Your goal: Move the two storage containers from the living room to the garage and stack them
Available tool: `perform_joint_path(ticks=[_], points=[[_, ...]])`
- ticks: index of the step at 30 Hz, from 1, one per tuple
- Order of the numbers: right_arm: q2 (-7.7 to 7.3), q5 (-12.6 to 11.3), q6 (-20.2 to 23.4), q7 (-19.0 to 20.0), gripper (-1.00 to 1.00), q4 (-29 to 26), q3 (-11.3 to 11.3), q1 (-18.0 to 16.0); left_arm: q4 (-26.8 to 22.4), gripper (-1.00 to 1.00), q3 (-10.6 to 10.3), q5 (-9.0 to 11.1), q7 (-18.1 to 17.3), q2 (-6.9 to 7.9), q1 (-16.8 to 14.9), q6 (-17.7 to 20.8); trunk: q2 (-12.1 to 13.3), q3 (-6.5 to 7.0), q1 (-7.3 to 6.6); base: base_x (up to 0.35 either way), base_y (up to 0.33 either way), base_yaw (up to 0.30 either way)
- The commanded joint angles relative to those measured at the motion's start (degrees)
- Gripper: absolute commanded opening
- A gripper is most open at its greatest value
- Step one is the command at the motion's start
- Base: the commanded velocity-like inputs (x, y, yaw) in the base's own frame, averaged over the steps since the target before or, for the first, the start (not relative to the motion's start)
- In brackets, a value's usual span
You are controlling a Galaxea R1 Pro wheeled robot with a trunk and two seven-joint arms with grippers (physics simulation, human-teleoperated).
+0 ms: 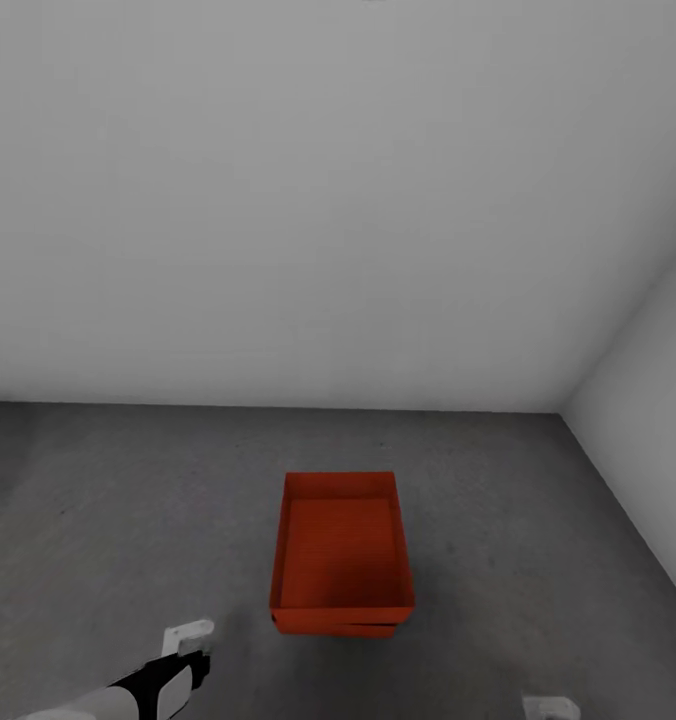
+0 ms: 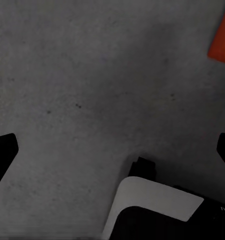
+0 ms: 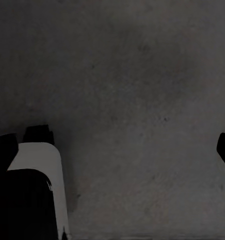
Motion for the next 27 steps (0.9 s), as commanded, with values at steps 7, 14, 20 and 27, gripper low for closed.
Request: perform_joint_path(ticks=[7, 14, 20, 27], points=[[0.11, -0.6, -0.91, 0.17, 1.0, 0.24, 0.55, 2.52, 0.01, 1.0, -0.53, 0.43, 0.15, -0.07, 3.19, -0.87, 2.76, 1.21, -1.53, 0.0, 0.0, 0.0], [2.3, -0.57, -0.97, 0.19, 1.0, 0.25, 0.53, 5.39, 0.02, 1.0, -0.52, 0.36, 0.15, -0.47, 6.12, -1.1, 5.57, 2.47, -3.06, 0.0, 0.0, 0.0], [2.8, -0.5, -0.85, 0.27, 1.0, 0.25, 0.55, 6.45, 0.03, 1.0, -0.5, 0.35, 0.14, -1.15, 7.26, -1.14, 7.98, 3.54, -4.38, 0.0, 0.0, 0.0], [2.86, -0.49, -0.49, 0.28, 1.0, 0.25, 0.55, 6.57, 0.03, 1.0, -0.5, 0.37, 0.13, -1.79, 8.03, -1.19, 10.79, 4.8, -5.92, 0.0, 0.0, 0.0]])
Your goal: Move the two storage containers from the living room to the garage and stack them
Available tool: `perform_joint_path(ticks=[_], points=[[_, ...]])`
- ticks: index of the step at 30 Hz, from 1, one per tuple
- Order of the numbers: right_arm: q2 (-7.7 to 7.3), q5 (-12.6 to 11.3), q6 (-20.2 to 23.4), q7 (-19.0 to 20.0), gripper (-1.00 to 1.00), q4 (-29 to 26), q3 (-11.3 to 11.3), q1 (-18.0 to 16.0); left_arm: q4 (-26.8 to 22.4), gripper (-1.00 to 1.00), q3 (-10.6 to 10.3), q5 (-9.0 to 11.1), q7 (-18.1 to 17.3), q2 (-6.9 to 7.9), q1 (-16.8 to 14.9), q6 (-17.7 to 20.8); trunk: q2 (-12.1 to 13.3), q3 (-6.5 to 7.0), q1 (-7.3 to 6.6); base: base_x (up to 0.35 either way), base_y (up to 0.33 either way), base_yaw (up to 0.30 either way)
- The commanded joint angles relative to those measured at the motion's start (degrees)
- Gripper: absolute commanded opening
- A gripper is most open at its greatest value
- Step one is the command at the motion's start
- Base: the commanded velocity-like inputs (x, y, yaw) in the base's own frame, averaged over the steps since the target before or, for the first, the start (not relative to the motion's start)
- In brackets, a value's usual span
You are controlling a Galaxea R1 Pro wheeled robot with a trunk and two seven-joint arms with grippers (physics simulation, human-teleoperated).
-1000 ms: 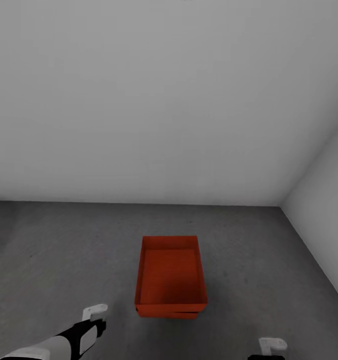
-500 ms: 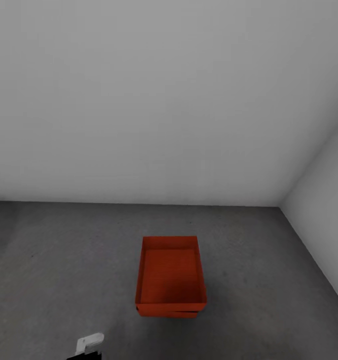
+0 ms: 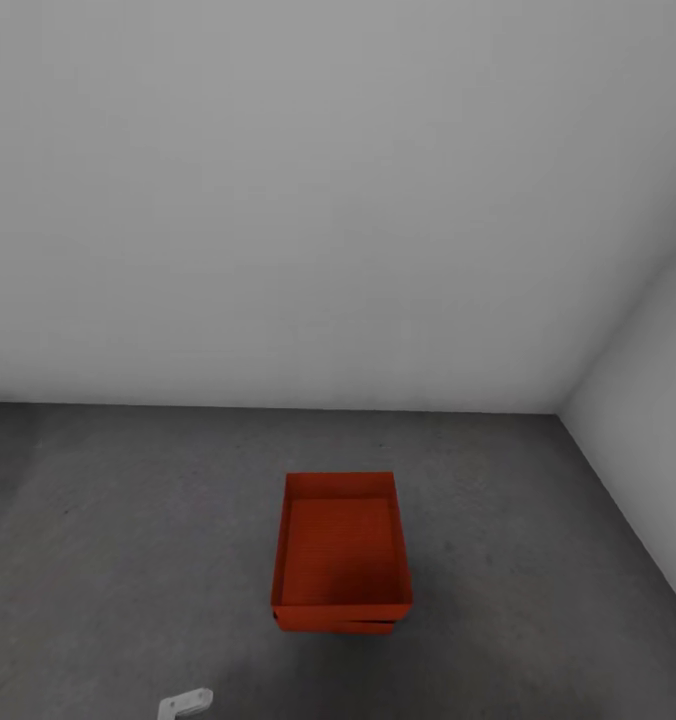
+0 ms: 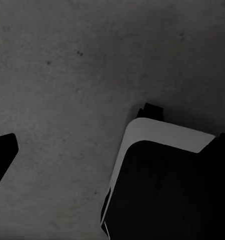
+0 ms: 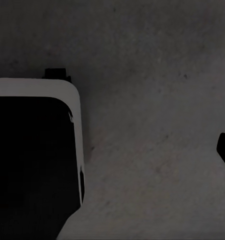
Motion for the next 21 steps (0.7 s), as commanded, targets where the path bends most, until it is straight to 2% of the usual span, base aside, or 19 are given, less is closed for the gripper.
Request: perform_joint_path(ticks=[1, 7, 12, 15, 18, 21], points=[[0.01, -0.49, -0.36, -0.06, 1.0, 0.19, 0.48, -0.08, 0.0, 1.0, -0.46, 0.42, 0.17, -0.01, -0.03, 0.15, 0.33, 0.1, -0.2, 0.0, 0.0, 0.0], [0.0, -0.49, -0.34, -0.02, 1.0, 0.19, 0.48, -0.06, 0.0, 1.0, -0.46, 0.46, 0.18, 0.2, 0.01, 0.12, 2.73, 1.18, -1.51, 0.0, 0.0, 0.0], [0.08, -0.43, -0.35, 0.02, 1.0, 0.19, 0.48, 0.67, 0.0, 1.0, -0.46, 0.44, 0.15, 0.24, 0.01, -0.12, 2.73, 1.18, -1.51, 0.0, 0.0, 0.0], [1.1, -0.35, -0.42, 0.24, 1.0, 0.19, 0.48, 1.98, -0.04, 1.0, -0.46, 0.42, 0.13, 0.24, 0.01, -0.18, 2.73, 1.18, -1.51, 0.0, 0.0, 0.0], [1.79, -0.32, -0.44, 2.28, 1.0, 0.19, 0.48, 2.93, -0.04, 1.0, -0.46, 0.46, 0.18, 0.22, 0.01, -0.1, 2.73, 1.18, -1.51, 0.0, 0.0, 0.0], [1.84, -0.32, -0.46, 3.75, 1.0, 0.19, 0.48, 3.33, -0.07, 1.0, -0.46, 0.43, 0.19, 0.33, 0.01, -0.11, 2.73, 1.18, -1.51, 0.0, 0.0, 0.0]])
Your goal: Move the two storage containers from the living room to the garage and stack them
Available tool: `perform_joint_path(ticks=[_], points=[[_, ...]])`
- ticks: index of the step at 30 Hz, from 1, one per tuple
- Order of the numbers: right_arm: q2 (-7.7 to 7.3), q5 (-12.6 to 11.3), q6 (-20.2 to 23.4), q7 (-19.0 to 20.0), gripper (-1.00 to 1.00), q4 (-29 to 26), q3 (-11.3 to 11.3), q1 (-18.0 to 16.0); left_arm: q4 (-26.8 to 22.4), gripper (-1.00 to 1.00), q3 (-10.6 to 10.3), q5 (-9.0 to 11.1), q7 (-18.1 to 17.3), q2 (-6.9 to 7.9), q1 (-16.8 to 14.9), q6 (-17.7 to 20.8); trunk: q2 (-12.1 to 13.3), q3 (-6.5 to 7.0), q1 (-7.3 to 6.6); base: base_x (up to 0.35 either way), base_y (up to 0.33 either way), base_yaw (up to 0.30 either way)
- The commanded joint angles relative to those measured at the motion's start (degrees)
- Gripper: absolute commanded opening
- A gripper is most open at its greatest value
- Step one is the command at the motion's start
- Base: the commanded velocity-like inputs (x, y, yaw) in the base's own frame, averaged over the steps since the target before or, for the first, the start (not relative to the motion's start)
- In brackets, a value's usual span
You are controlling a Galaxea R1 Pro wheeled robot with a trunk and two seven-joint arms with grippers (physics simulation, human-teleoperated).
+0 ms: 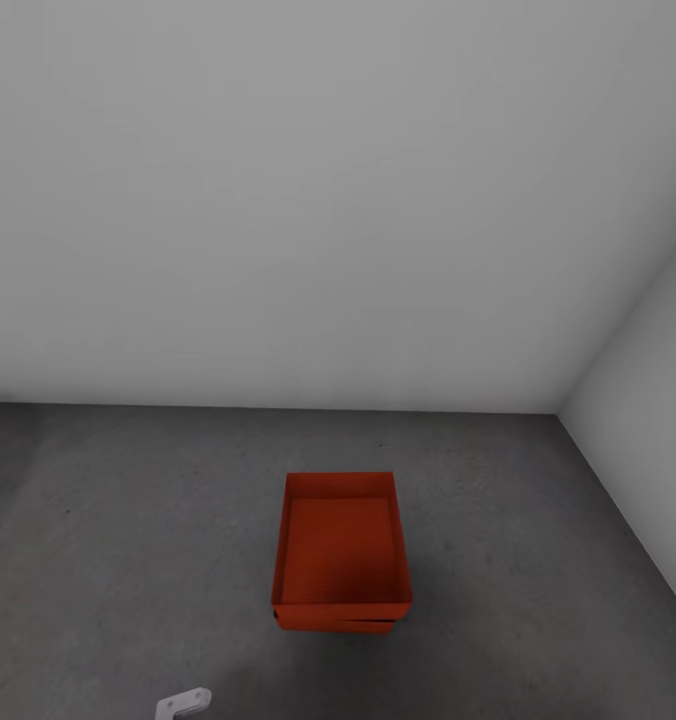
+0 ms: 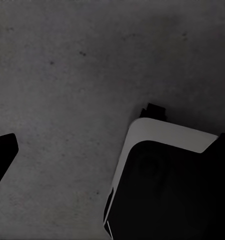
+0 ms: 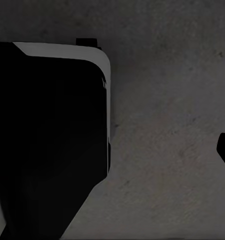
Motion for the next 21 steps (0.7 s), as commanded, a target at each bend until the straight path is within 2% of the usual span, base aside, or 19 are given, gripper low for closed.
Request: perform_joint_path(ticks=[1, 6, 21], points=[[0.0, -0.47, -0.35, 0.09, 1.0, 0.18, 0.48, -0.04, -0.01, 1.0, -0.45, 0.43, 0.15, 0.02, -0.04, 0.13, -0.1, -0.09, 0.03, 0.0, 0.0, 0.0], [0.08, -0.47, -0.38, 0.59, 1.0, 0.18, 0.52, 0.1, 0.02, 1.0, -0.45, 0.55, 0.16, 0.05, -0.04, 0.26, -0.1, -0.09, 0.03, -0.093, 0.0, 0.0], [0.23, -0.54, -0.23, 0.65, 1.0, 0.18, 0.49, 0.12, 0.06, 1.0, -0.45, 0.61, 0.14, -0.06, 0.5, 0.31, -0.1, -0.09, 0.03, -0.332, 0.0, 0.0]])
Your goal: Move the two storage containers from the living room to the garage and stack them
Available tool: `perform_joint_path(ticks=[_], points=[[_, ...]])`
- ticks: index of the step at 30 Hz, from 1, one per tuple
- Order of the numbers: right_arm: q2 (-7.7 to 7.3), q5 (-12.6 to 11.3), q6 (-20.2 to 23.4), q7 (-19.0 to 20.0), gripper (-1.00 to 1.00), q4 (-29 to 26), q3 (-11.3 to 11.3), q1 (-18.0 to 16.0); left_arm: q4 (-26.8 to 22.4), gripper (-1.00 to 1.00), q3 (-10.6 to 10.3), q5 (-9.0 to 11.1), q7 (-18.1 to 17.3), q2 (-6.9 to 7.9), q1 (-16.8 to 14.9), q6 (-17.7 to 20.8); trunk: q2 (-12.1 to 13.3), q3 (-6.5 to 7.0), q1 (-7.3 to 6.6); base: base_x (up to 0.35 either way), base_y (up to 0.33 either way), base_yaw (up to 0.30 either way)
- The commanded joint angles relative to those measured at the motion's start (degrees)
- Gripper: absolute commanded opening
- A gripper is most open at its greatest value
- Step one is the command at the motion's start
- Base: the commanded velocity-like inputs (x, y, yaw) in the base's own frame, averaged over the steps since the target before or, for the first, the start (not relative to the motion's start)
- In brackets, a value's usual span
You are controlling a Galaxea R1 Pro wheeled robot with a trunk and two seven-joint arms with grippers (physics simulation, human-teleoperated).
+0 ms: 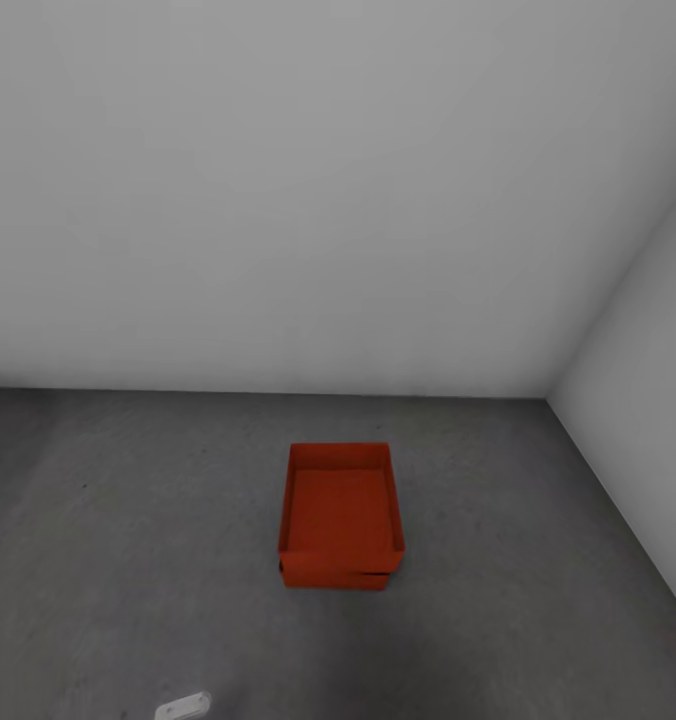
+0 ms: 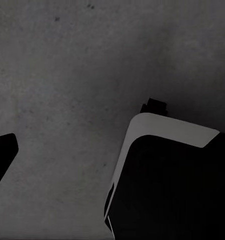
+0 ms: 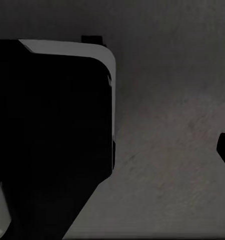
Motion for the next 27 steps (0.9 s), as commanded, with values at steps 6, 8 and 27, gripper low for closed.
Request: perform_joint_path(ticks=[6, 8, 27], points=[[-0.04, -0.71, -0.31, -0.27, 1.0, 0.19, 0.47, -0.08, 0.0, 1.0, -0.46, 0.41, 0.15, -0.02, 0.11, 0.12, -0.1, -0.09, -0.01, -0.316, 0.0, 0.0], [-0.06, -0.66, -0.37, -0.25, 1.0, 0.19, 0.47, -0.08, 0.0, 1.0, -0.46, 0.41, 0.14, 0.0, 0.12, 0.04, -0.1, -0.09, -0.01, -0.163, 0.0, 0.0], [0.44, -0.94, -0.46, -0.13, 1.0, 0.19, 0.42, -0.08, -0.08, 1.0, -0.5, 0.25, 0.15, 0.23, 0.13, -0.04, -0.1, -0.05, -0.01, -0.015, 0.0, 0.001]])
